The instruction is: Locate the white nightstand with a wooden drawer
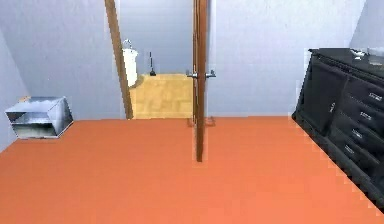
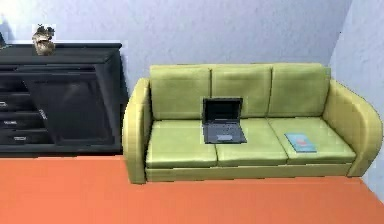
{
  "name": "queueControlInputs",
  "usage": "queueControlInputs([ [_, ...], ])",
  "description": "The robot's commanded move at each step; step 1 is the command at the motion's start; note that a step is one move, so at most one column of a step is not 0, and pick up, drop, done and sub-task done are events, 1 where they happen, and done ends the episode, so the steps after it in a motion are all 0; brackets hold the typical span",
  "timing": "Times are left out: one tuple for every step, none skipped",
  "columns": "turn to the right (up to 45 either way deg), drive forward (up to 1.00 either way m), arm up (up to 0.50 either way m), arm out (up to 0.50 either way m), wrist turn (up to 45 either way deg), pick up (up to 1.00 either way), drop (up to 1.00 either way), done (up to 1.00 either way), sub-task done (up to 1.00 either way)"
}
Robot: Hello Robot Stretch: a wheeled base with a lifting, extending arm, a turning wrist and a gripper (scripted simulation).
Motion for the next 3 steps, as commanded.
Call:
queueControlInputs([
  [-27.0,0.00,0.00,0.00,0.0,0.00,0.00,0.00,0.00],
  [-3.0,0.00,0.00,0.00,0.0,0.00,0.00,0.00,0.00],
  [0.0,1.00,0.00,0.00,0.0,0.00,0.00,0.00,0.00],
])
